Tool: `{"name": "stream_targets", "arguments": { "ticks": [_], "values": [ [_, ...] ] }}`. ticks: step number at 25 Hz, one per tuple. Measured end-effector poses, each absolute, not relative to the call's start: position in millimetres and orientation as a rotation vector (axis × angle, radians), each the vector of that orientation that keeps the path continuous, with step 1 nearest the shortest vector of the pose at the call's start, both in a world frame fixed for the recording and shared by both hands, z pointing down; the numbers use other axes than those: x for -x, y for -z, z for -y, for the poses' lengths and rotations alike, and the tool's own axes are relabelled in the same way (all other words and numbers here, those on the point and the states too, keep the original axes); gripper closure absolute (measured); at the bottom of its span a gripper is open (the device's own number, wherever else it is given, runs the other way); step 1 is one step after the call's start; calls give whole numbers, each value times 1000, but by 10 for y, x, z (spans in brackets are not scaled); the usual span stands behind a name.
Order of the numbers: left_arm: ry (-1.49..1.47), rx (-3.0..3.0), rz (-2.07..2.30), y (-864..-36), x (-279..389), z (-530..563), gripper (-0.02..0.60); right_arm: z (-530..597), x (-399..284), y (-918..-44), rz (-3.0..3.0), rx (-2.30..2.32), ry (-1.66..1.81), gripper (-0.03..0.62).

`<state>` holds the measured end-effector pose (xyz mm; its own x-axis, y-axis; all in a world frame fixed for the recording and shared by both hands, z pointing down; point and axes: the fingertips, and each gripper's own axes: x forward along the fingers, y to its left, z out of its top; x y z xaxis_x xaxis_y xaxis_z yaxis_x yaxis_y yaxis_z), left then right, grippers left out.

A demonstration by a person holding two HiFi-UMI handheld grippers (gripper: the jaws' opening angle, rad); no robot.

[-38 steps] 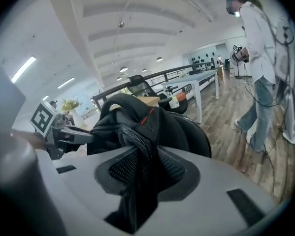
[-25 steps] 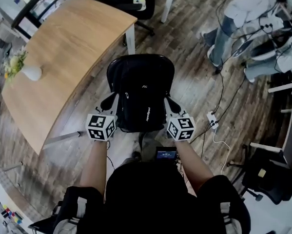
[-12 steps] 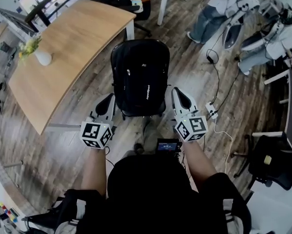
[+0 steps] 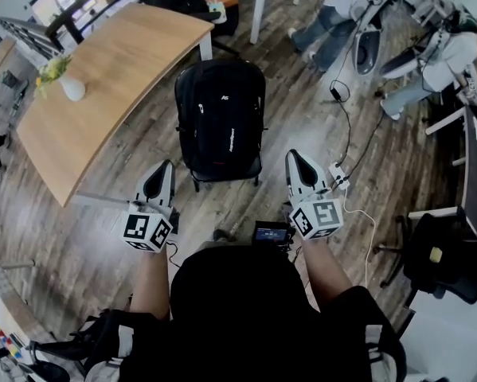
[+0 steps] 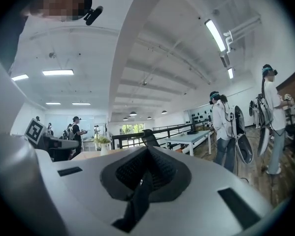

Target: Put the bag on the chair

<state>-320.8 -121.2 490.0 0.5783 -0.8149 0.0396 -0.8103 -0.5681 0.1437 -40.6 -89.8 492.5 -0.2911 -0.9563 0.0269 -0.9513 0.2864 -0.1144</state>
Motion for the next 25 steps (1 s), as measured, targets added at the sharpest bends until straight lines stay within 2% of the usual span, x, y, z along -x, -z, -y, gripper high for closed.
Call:
{"name": "stream_targets", "arguments": {
  "ticks": [16,25],
  "values": [
    [-20,-2598,1342,-5202,2160,201,578,-61,-176,-5237,-2650,1701,338,583],
    [-70,-2591,1443,-5200,1849,-232,578,-473,-543,-5218,-2588,1693,301,583]
  ]
}}
